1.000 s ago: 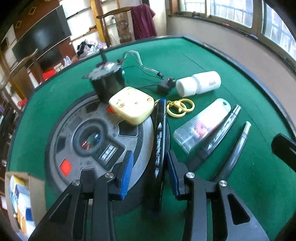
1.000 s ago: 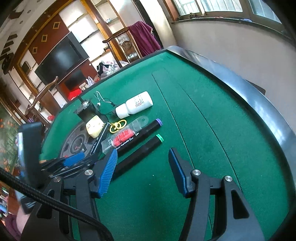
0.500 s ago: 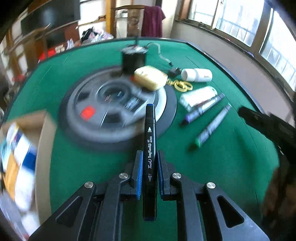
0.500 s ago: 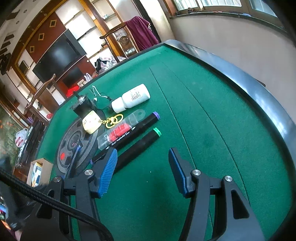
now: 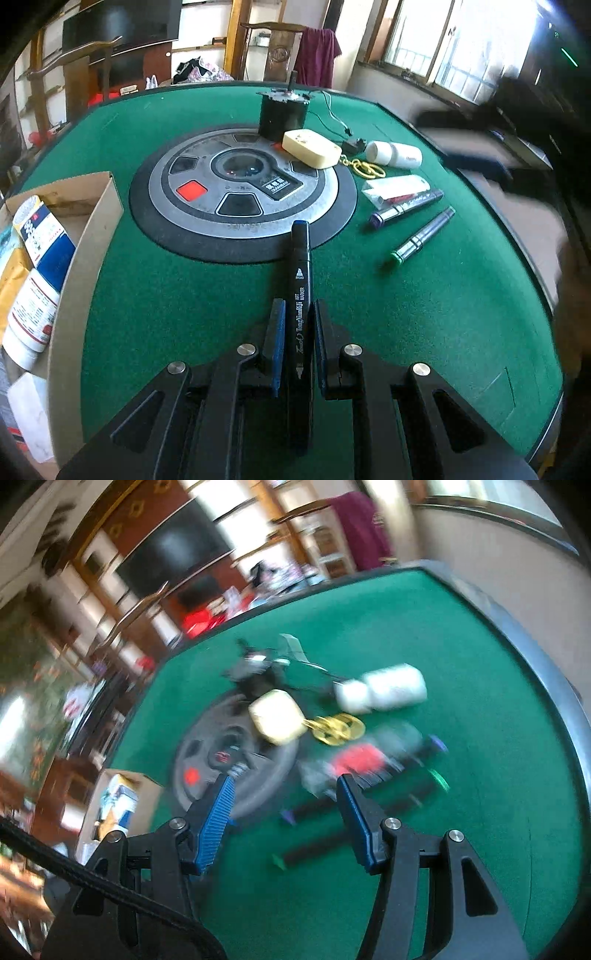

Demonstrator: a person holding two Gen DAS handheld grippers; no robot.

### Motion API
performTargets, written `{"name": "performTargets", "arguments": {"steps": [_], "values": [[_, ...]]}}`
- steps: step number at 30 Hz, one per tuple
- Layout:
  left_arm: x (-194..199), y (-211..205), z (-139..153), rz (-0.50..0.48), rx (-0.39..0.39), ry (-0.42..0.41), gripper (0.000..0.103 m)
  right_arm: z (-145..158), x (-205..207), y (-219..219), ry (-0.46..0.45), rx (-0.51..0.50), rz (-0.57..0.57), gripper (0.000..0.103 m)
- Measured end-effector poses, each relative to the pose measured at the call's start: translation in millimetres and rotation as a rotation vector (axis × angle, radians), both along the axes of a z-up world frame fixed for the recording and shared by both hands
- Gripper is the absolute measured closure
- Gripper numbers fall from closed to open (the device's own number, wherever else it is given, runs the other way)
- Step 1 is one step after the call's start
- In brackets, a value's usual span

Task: Organize objects
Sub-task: 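Grasp the cream keychain pouch with the right gripper while the left holds the marker, then carry the marker and cream pouch over the cardboard tray with both grippers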

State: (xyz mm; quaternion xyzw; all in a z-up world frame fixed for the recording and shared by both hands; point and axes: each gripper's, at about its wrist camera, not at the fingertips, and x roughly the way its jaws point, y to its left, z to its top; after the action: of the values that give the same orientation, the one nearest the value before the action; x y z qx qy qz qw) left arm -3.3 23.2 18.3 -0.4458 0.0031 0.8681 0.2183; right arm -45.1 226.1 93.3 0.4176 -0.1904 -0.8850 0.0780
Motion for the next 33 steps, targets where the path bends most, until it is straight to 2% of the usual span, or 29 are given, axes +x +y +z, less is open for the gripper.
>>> {"name": "performTargets", "arguments": {"steps": [3, 6, 10, 16, 19, 20, 23, 26, 33], "values": [[1.4, -3.9, -1.6, 0.005, 0.027, 0.005, 0.091, 8.8, -41.2, -24.8, -0.033, 0.098, 0.063, 0.047], [-1.8, -9.7, -2.8, 0.005, 0.071, -0.013, 0.091, -0.5, -76.8, -43.2, -0.086, 0.217, 0.089, 0.047], [-5.4, -13.9, -3.9, -0.001, 0.108, -0.027, 0.091, -21.9, -111.5, -55.5, -0.155, 0.252, 0.113, 0.047], [-5.7, -13.0, -4.2, -0.016, 0.100, -0.024, 0.091, -48.4, -142.4, -65.8, -0.217, 0.331, 0.117, 0.047], [-6.5, -14.7, -4.5, -0.014, 0.114, -0.035, 0.091, -54.8, -145.5, -68.5, -0.222, 0.334, 0.118, 0.048], [-7.0, -15.8, -4.7, -0.014, 0.120, -0.039, 0.091, -58.7, -145.3, -70.0, -0.232, 0.356, 0.115, 0.056], [-8.1, -17.4, -5.0, -0.013, 0.132, -0.047, 0.091, -63.2, -137.4, -78.2, -0.217, 0.408, 0.115, 0.058], [-8.0, -19.0, -5.4, -0.010, 0.141, -0.053, 0.091, -58.8, -125.9, -69.3, -0.226, 0.366, 0.093, 0.058], [-12.4, -28.9, -9.8, 0.006, 0.225, -0.113, 0.091, -26.5, -68.8, -45.2, -0.163, 0.231, 0.043, 0.058]]}}
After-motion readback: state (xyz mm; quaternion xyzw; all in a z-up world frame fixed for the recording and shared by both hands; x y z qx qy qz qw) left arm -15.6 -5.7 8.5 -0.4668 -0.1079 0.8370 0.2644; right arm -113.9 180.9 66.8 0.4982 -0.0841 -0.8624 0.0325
